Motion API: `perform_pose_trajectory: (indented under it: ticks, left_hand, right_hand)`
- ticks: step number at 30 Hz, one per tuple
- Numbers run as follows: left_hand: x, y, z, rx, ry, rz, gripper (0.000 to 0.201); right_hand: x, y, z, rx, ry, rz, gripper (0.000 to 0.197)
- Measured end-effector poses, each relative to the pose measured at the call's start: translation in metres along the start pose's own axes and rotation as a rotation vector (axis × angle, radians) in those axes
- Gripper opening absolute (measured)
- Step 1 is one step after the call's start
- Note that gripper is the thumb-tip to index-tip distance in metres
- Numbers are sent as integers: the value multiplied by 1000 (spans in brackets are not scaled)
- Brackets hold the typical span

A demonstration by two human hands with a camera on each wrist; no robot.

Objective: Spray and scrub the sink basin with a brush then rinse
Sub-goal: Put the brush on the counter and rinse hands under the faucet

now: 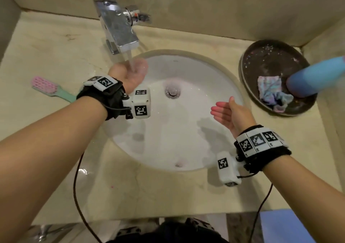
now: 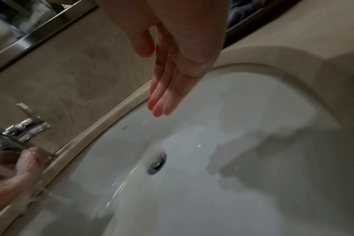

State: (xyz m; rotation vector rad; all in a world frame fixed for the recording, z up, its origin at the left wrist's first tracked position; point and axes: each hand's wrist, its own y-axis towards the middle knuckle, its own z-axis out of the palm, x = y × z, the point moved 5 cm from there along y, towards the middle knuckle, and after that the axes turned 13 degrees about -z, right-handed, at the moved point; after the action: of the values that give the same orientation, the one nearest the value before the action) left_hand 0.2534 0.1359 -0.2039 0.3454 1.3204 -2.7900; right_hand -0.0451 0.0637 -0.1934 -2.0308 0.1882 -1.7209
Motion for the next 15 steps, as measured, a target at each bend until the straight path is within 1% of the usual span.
perform_pose_trajectory:
  ticks: [1, 2, 3, 5, 6, 8, 10, 11, 13, 15]
  left_hand:
    - [5, -2, 1, 13, -1, -19, 25]
    - [12, -6, 4, 59, 1, -72, 26]
    - [21, -13, 7, 89, 101, -111, 34]
    - [47, -24, 10, 106, 454, -203, 50]
    - [66, -31, 10, 127, 595, -275, 50]
    - [105, -41, -1, 139, 866, -445, 42]
    - [141, -47, -19, 152, 1153, -630, 39]
    - [154, -49, -27, 147, 1281, -695, 38]
    - [167, -49, -39, 120, 1461, -745, 36]
    - [162, -45, -42, 86, 1498, -731, 35]
  right_hand:
    - [-2, -4, -3, -9, 9, 4, 44]
    - [-5, -7, -6, -16, 18, 7, 44]
    - [-7, -11, -8, -23, 25, 9, 44]
    - [-12, -17, -12, -41, 35, 16, 44]
    - [-15, -20, -14, -50, 40, 21, 44]
    - [-19, -26, -17, -65, 49, 28, 44]
    - [-23, -30, -20, -74, 53, 28, 44]
    - [-25, -31, -21, -78, 55, 28, 44]
    - [-28, -34, -25, -91, 56, 29, 44]
    - [-31, -36, -28, -103, 54, 28, 44]
